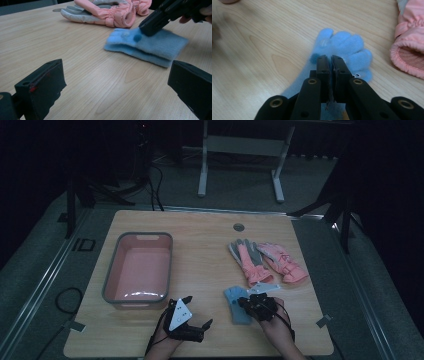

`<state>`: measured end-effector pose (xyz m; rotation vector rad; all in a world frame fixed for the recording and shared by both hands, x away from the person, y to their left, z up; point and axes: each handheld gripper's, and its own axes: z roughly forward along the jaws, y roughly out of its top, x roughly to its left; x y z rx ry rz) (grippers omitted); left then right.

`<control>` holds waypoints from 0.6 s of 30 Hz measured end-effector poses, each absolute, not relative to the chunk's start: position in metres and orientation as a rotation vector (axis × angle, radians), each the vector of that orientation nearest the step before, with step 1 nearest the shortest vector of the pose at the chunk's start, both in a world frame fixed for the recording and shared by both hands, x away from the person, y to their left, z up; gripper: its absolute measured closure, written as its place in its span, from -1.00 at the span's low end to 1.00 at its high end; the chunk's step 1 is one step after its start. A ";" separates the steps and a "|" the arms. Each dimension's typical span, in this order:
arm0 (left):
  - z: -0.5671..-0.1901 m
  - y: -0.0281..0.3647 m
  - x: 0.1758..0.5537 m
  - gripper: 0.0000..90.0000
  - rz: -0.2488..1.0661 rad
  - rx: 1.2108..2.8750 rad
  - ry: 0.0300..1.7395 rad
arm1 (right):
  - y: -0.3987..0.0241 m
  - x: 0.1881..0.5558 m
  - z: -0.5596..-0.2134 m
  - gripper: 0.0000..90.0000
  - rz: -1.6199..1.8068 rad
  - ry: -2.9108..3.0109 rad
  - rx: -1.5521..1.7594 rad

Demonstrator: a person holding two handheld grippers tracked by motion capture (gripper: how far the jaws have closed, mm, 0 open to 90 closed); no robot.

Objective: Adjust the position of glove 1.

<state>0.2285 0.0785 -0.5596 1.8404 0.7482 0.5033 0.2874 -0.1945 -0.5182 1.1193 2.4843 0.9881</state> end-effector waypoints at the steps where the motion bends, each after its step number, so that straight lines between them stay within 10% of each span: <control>1: -0.560 0.079 0.229 -0.97 0.502 1.840 0.749 | -0.194 0.288 -0.520 0.89 0.988 2.488 1.114; 13: -0.560 0.080 0.231 -0.97 0.470 1.837 0.758 | -0.195 0.291 -0.539 0.83 0.981 2.499 1.093; 18: -0.559 0.079 0.231 -0.97 0.501 1.874 0.739 | -0.199 0.290 -0.533 0.35 1.039 2.489 1.070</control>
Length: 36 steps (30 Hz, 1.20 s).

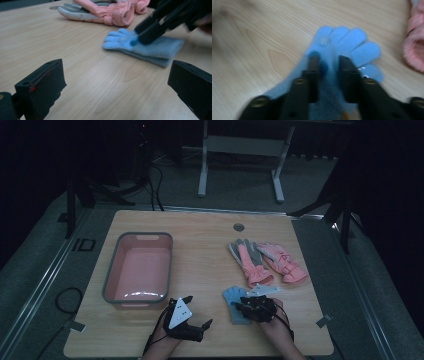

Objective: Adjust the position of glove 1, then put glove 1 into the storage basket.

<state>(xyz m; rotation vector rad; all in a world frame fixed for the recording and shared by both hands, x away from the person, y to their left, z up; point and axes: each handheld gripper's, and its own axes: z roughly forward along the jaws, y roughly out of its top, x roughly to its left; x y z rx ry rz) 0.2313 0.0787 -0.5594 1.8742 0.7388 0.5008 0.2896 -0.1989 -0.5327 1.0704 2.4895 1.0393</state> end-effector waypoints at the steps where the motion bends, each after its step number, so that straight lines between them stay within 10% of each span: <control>1: -0.559 0.078 0.232 -0.97 0.497 1.888 0.742 | -0.202 0.290 -0.530 0.20 1.057 2.481 1.076; 9: -0.558 0.057 0.225 -0.91 0.413 2.017 0.576 | -0.231 0.304 -0.510 -0.68 1.327 2.557 1.116; 23: -0.542 0.018 0.236 -0.51 0.379 2.087 0.299 | -0.234 0.324 -0.496 -0.73 1.404 2.662 1.059; 29: -0.541 -0.006 0.241 -0.38 0.397 2.151 0.159 | -0.223 0.346 -0.515 -0.18 1.255 2.666 1.132; 36: -0.554 -0.017 0.256 -0.35 0.361 2.197 0.176 | -0.216 0.349 -0.538 -0.30 1.125 2.690 1.145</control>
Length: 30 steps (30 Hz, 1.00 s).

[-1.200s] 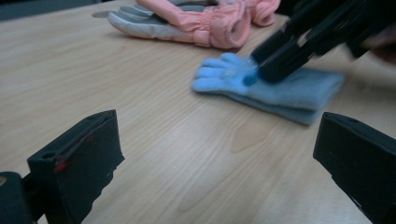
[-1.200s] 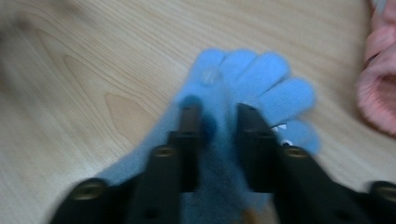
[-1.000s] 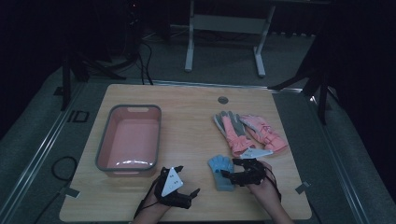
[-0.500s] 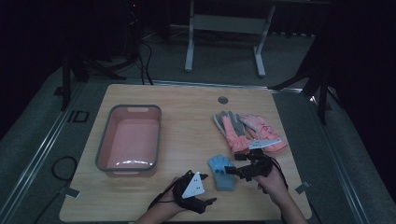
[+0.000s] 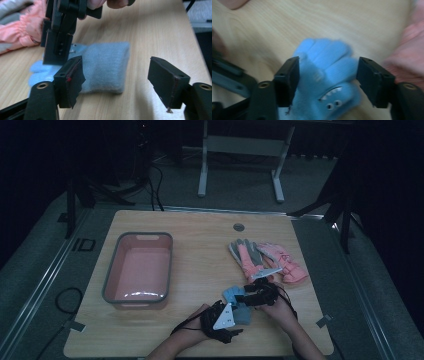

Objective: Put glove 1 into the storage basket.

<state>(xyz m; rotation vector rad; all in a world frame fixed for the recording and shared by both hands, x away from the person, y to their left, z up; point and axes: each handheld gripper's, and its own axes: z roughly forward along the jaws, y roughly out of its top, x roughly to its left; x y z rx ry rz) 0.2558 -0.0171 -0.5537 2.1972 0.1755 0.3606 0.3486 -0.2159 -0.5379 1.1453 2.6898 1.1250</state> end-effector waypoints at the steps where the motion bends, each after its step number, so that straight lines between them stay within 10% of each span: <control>1: -0.555 -0.018 0.258 -0.35 0.357 2.210 0.174 | -0.214 0.349 -0.542 -0.33 1.073 2.688 1.144; 11: -0.561 -0.028 0.259 -0.13 0.396 2.287 0.130 | -0.211 0.341 -0.543 0.27 1.070 2.699 1.092; 15: -0.559 -0.029 0.263 0.32 0.391 2.303 0.159 | -0.209 0.342 -0.544 0.62 1.084 2.736 1.122; 30: -0.538 -0.021 0.281 0.75 0.271 2.340 0.226 | -0.213 0.345 -0.546 0.79 1.270 2.697 1.310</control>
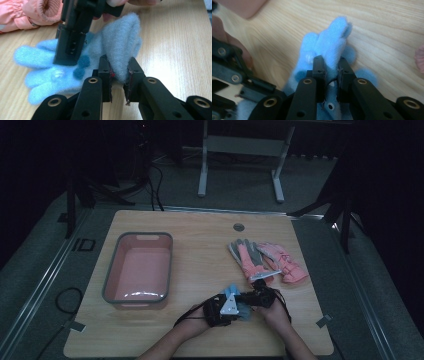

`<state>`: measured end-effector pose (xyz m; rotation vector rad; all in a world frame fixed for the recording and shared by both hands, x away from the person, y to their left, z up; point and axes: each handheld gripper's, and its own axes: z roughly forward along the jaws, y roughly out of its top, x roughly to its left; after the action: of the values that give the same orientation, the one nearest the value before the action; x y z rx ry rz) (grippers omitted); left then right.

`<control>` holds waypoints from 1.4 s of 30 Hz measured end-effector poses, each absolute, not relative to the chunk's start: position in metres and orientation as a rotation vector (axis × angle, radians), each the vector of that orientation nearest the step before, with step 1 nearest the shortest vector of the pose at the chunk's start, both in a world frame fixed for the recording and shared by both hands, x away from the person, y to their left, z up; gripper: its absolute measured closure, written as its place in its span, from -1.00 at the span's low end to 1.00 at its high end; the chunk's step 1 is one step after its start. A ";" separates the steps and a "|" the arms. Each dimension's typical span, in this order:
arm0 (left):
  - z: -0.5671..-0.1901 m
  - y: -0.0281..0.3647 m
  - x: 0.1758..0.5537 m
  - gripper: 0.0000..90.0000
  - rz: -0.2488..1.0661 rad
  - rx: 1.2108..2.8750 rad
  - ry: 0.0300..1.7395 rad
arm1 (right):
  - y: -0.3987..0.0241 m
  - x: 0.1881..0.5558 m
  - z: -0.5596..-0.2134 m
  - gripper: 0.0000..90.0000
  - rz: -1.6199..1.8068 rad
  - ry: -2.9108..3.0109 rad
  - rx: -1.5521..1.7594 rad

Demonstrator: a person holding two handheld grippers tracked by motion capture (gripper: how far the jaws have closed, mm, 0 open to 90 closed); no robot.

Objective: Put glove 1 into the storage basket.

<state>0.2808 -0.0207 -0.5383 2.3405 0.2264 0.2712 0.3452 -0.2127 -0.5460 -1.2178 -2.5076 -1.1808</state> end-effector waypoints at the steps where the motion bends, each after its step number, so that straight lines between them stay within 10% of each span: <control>1: -0.537 -0.020 0.282 0.75 0.273 2.344 0.229 | -0.212 0.346 -0.545 0.79 -1.178 -2.519 -1.217; 42: -0.448 0.045 0.301 0.75 0.454 2.313 0.297 | -0.143 0.376 -0.443 0.79 -1.356 -2.581 -1.110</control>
<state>0.3010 0.0449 -0.4480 2.3135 0.2971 0.4542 0.3759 -0.1429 -0.4432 -1.1097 -2.5809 -1.3563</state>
